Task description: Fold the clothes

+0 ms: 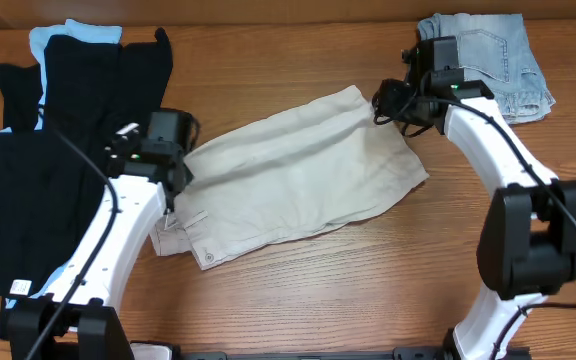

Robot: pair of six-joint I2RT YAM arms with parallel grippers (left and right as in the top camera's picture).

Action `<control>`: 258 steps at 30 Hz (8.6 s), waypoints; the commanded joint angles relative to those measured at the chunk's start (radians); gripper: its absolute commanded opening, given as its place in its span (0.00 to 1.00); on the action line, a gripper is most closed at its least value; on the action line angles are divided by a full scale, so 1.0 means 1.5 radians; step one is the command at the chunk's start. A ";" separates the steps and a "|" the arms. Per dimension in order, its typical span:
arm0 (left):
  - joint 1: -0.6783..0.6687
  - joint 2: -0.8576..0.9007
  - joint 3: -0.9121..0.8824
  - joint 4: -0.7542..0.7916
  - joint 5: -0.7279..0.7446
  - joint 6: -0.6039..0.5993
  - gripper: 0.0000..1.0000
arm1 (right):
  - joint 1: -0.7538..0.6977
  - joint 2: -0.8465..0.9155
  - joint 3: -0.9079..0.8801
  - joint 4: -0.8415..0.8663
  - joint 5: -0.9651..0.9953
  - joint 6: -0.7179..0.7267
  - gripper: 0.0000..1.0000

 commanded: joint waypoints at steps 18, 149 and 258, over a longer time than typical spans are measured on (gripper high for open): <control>0.103 0.005 0.170 -0.253 0.303 0.235 1.00 | -0.055 -0.124 0.038 -0.222 -0.026 -0.069 1.00; 0.169 0.177 0.517 -0.398 0.571 0.571 0.04 | 0.007 0.038 -0.085 -0.187 -0.087 -0.083 0.04; -0.095 0.377 0.932 -0.482 0.302 0.385 1.00 | -0.034 0.250 0.038 -0.223 -0.471 -0.164 1.00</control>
